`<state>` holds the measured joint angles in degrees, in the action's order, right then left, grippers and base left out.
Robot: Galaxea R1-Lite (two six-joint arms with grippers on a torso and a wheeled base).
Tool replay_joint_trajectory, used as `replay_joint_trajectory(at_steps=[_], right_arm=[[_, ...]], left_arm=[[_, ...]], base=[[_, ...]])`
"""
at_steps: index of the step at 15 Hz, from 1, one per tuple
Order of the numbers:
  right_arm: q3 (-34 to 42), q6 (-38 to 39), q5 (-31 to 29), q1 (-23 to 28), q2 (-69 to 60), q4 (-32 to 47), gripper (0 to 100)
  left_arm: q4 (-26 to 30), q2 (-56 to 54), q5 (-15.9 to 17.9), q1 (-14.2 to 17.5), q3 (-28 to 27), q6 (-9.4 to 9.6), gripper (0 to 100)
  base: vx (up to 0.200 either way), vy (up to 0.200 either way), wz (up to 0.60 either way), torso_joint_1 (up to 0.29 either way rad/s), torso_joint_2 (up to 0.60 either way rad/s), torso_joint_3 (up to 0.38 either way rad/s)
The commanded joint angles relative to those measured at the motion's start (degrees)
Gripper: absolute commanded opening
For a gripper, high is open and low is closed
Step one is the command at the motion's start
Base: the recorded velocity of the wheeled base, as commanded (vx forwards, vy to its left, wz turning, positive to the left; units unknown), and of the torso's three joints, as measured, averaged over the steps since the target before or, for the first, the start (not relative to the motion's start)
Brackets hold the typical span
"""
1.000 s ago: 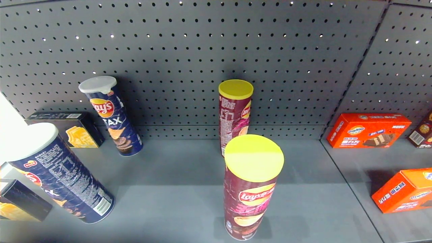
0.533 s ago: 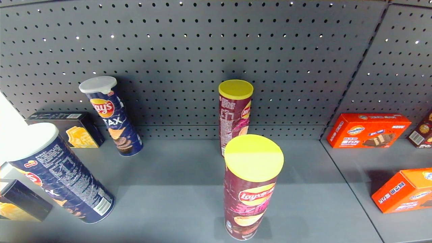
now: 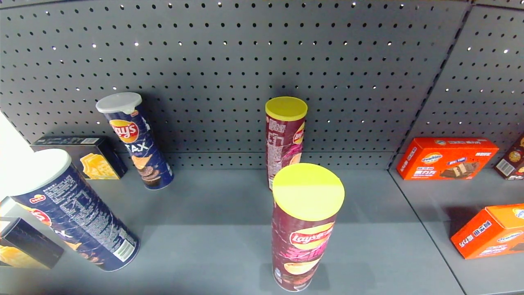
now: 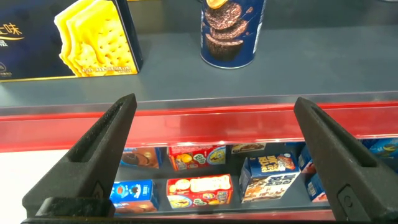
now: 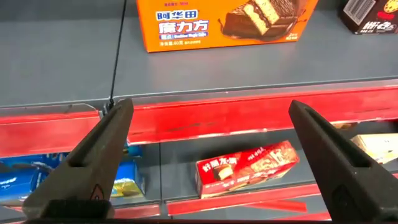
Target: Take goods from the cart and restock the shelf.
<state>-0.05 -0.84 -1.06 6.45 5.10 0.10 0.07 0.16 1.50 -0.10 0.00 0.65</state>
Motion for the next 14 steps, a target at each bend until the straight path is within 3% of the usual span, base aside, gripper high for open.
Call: replay_joint_trajectory(at_steps=[1,2,14], right_arm=[[-0.1,0.0,0.0,-2.8,0.1,0.3,100],[-0.1,0.1,0.0,-7.1,-3.8,0.3,100],[0.0,0.8,-0.1,-6.4,-5.0,0.1,100]], left_arm=[[0.0,0.1,0.0,0.0,0.0,-0.03,100],[0.0,0.0,0.0,0.0,0.0,0.06,100],[0.0,0.0,0.0,0.1,0.0,-0.03,100]], base=[[0.000,0.000,0.00,0.000,0.00,0.000],[0.000,0.000,0.00,0.000,0.00,0.000],[0.000,0.000,0.00,0.000,0.00,0.000]])
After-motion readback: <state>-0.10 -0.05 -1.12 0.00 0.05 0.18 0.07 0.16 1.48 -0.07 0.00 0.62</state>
